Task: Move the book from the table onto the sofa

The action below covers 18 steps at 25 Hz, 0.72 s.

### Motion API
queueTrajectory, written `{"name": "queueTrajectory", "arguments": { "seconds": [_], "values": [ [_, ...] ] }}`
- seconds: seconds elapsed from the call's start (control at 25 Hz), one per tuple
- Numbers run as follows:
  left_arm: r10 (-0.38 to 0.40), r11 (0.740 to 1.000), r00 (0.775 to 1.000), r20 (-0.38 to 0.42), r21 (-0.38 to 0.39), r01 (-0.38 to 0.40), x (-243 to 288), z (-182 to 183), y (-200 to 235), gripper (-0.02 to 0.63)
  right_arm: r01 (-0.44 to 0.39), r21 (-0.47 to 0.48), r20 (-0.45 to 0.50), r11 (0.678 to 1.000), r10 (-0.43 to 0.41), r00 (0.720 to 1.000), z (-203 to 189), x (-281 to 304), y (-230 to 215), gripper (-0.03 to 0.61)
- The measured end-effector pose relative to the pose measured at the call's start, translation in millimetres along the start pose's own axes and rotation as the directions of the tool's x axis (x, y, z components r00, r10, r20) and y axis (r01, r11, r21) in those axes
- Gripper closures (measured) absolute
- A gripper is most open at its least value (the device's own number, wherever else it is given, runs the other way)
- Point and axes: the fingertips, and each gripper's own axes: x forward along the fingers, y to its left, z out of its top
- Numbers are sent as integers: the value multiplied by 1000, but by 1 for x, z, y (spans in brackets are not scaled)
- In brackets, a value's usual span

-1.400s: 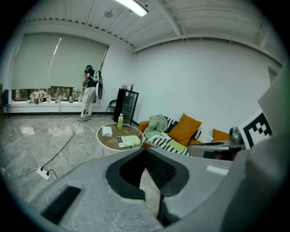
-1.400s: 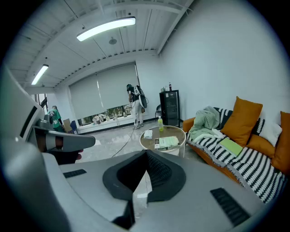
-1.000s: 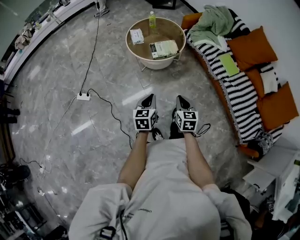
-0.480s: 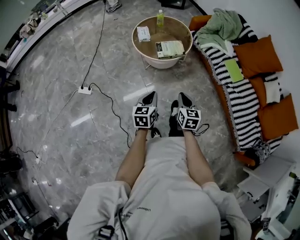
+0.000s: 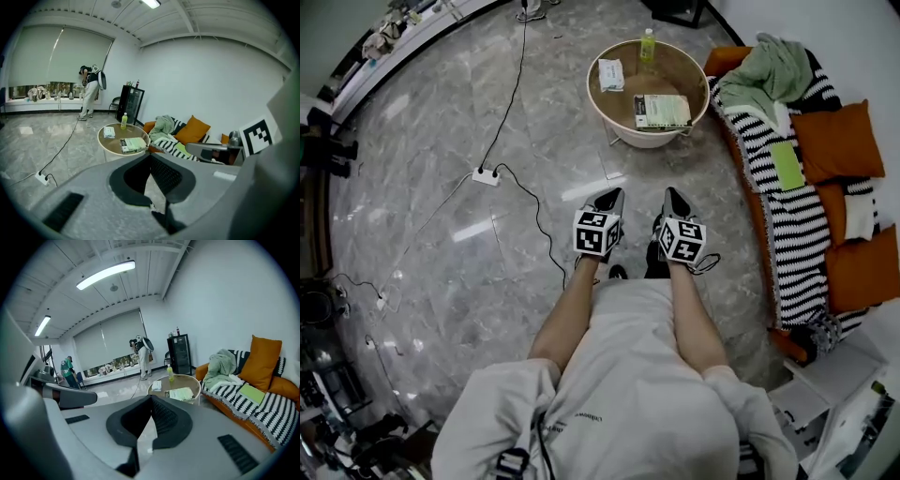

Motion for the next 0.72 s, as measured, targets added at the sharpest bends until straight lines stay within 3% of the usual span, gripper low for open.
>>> {"name": "queueTrajectory", "arguments": {
  "seconds": [0.2,0.36,0.56,0.72],
  "values": [
    [-71,995,997,-42,69,74,26,5,-9,604,1,-36,-3,999,-1,1000,9,25,-5,574],
    [-74,986,995,-68,144,83,54,22,-13,604,6,-45,-18,999,-7,1000,22,51,-22,574],
    [-13,991,998,-69,129,22,83,44,-4,604,15,-45,-39,999,-17,999,39,74,-53,574],
    [44,998,995,-85,47,-40,109,53,14,604,8,-25,-53,1000,-10,999,52,95,-71,574]
  ]
}}
